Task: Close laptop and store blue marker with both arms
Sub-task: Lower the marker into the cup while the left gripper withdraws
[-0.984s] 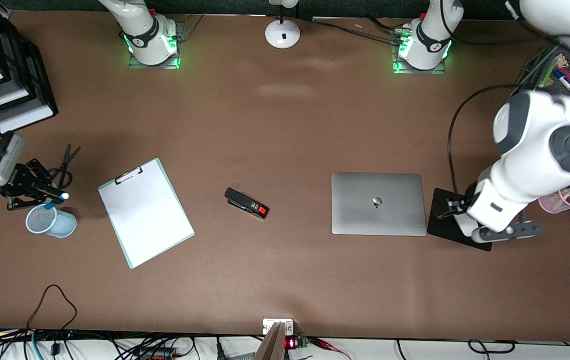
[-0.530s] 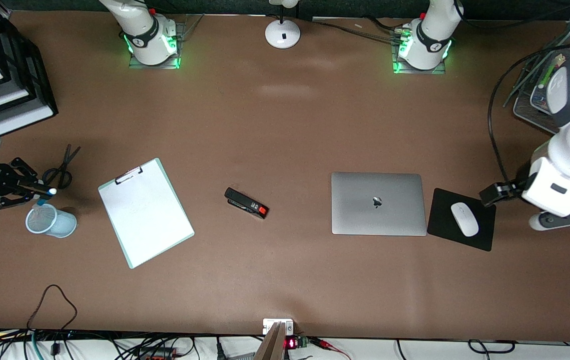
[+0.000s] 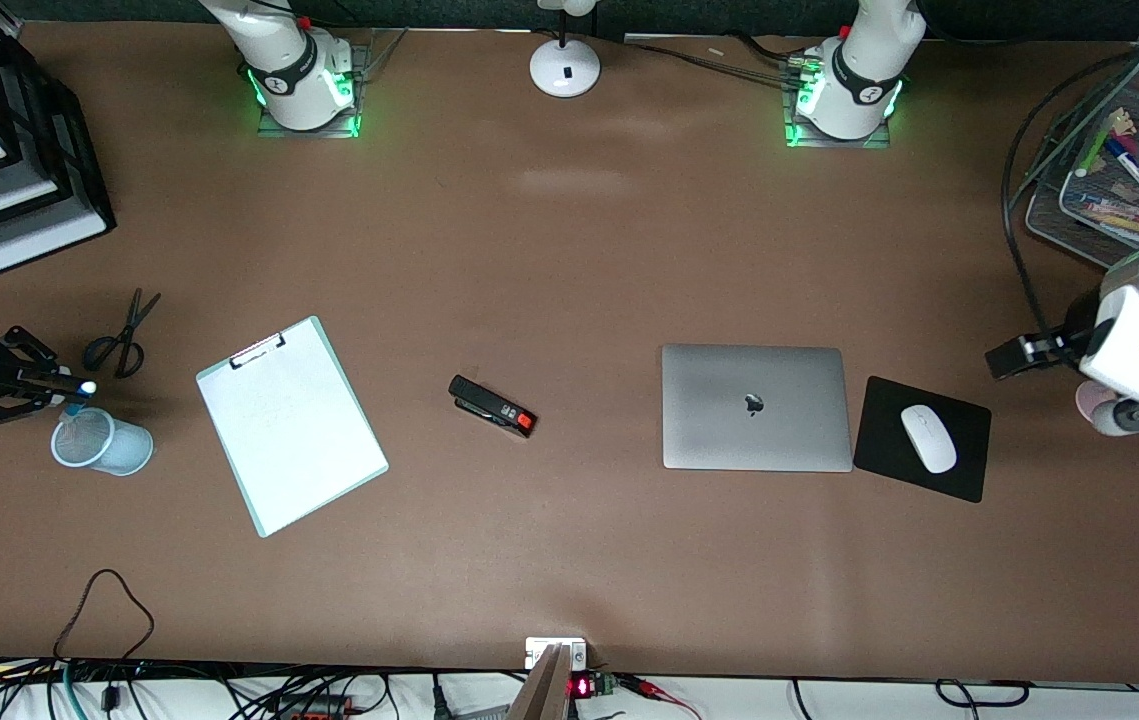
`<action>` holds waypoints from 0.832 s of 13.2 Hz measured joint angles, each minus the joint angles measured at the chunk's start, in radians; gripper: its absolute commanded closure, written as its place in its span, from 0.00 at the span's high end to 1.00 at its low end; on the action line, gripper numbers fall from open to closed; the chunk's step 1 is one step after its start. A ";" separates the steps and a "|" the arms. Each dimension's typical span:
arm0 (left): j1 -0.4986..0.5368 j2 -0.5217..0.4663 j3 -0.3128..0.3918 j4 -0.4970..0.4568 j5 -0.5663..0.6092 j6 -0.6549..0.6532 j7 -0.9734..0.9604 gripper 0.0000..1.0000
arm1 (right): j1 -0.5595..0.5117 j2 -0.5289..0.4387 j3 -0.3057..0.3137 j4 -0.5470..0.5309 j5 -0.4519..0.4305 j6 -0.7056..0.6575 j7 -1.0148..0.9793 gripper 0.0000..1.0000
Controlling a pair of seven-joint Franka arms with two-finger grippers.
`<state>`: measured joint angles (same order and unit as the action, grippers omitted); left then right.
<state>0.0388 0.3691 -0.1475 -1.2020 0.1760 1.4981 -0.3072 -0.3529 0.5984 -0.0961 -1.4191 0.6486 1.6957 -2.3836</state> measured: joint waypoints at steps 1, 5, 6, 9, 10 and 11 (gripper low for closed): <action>0.007 -0.013 0.000 0.002 0.000 -0.032 0.017 1.00 | -0.011 0.021 0.000 0.009 0.014 -0.005 -0.016 0.00; 0.050 -0.060 -0.001 0.003 -0.008 -0.096 0.070 1.00 | -0.037 0.079 0.000 0.023 0.051 -0.031 -0.060 0.00; 0.060 -0.070 -0.003 0.003 -0.012 -0.129 0.090 1.00 | -0.040 0.089 0.000 0.023 0.059 -0.039 -0.068 0.00; 0.065 -0.102 -0.012 0.003 -0.020 -0.177 0.102 1.00 | -0.054 0.116 0.000 0.034 0.081 -0.041 -0.115 0.00; 0.065 -0.113 -0.015 0.002 -0.033 -0.189 0.105 1.00 | -0.058 0.121 0.000 0.041 0.081 -0.043 -0.138 0.00; 0.065 -0.123 -0.016 0.000 -0.050 -0.200 0.110 1.00 | -0.060 0.124 0.004 0.053 0.081 -0.045 -0.167 0.00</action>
<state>0.1041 0.2462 -0.1635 -1.2018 0.1262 1.2982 -0.1975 -0.4132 0.7228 -0.0925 -1.3656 0.7300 1.6505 -2.5503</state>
